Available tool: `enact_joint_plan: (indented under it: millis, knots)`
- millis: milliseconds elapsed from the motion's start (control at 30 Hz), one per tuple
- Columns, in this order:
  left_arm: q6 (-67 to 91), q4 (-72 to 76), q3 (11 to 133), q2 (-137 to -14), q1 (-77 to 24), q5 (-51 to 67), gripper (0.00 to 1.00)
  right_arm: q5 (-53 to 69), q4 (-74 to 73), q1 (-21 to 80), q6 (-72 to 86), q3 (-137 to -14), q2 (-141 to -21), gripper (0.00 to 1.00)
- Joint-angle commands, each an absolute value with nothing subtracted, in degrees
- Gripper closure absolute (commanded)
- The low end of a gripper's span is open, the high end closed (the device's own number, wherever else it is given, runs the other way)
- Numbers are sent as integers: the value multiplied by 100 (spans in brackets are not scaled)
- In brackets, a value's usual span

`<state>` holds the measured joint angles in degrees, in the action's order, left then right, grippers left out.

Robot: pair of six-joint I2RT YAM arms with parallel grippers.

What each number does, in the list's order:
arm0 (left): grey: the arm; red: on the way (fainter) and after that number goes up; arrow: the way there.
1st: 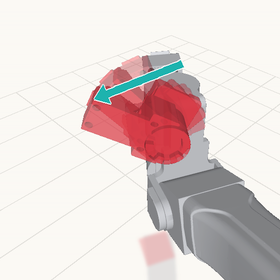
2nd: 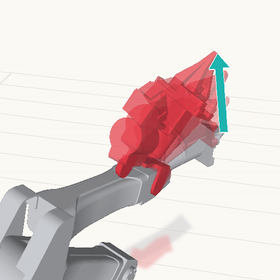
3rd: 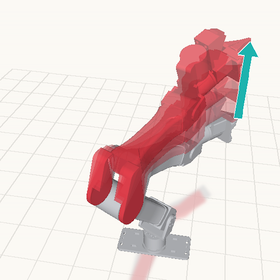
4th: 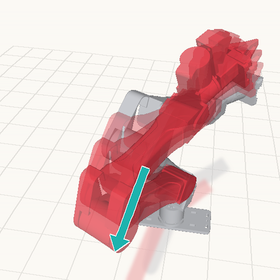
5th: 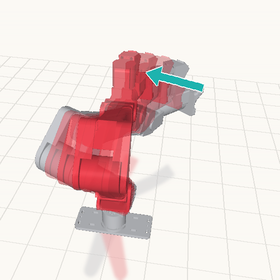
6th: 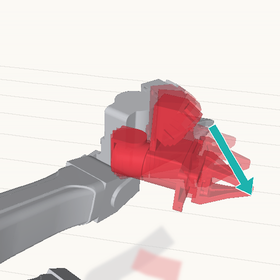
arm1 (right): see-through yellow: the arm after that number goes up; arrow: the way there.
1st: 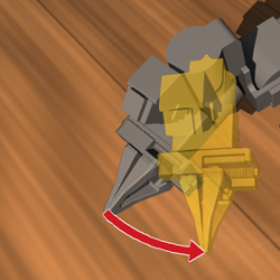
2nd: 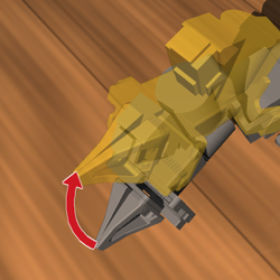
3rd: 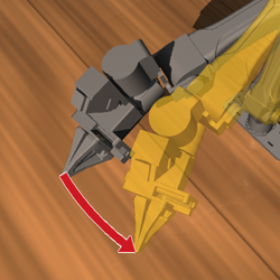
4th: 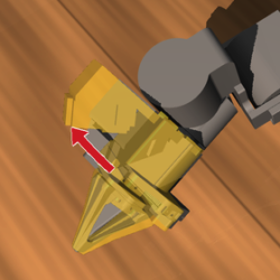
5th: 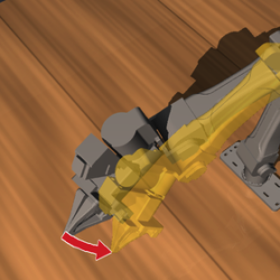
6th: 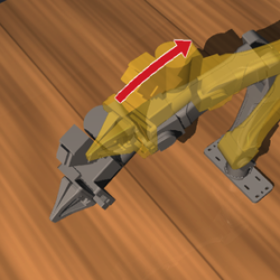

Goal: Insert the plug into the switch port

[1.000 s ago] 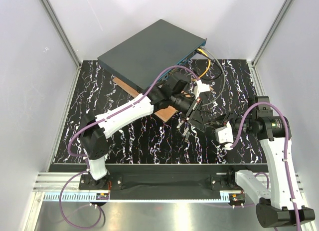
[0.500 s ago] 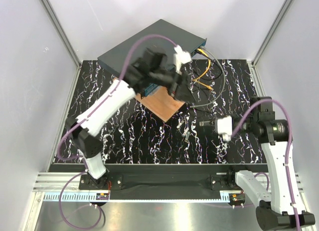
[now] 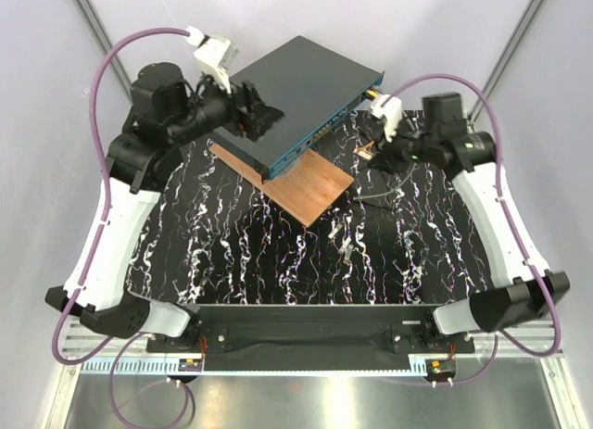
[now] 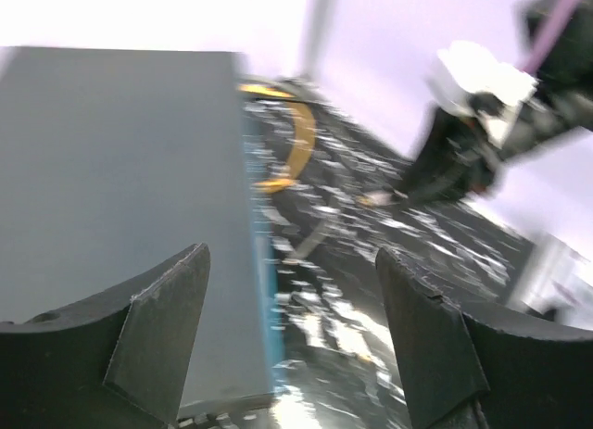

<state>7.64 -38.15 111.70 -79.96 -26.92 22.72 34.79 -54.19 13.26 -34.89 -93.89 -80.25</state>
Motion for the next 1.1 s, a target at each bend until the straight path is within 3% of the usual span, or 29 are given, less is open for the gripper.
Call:
enact_joint_plan:
  millis: [0,133,333,433,1067]
  knots:
    - [527,-4122,11145,-8200,-2321,1196,23,2322,-4879,1696,-2322,-9694,-8305,100]
    - [203,-4034,10952,-8165,-2215,1107,28,1725,-4466,1881,-1899,-9983,-8797,100]
    - [-167,-4078,10837,-8411,-2215,1028,48,1407,-4438,1942,-1451,-10791,-9587,100]
    - [-255,-4175,10907,-8595,-2206,941,53,1336,-4596,1969,-1310,-11178,-9817,100]
    - [-26,-3964,10881,-8859,-2206,852,55,887,-5185,2408,-695,-11707,-10274,100]
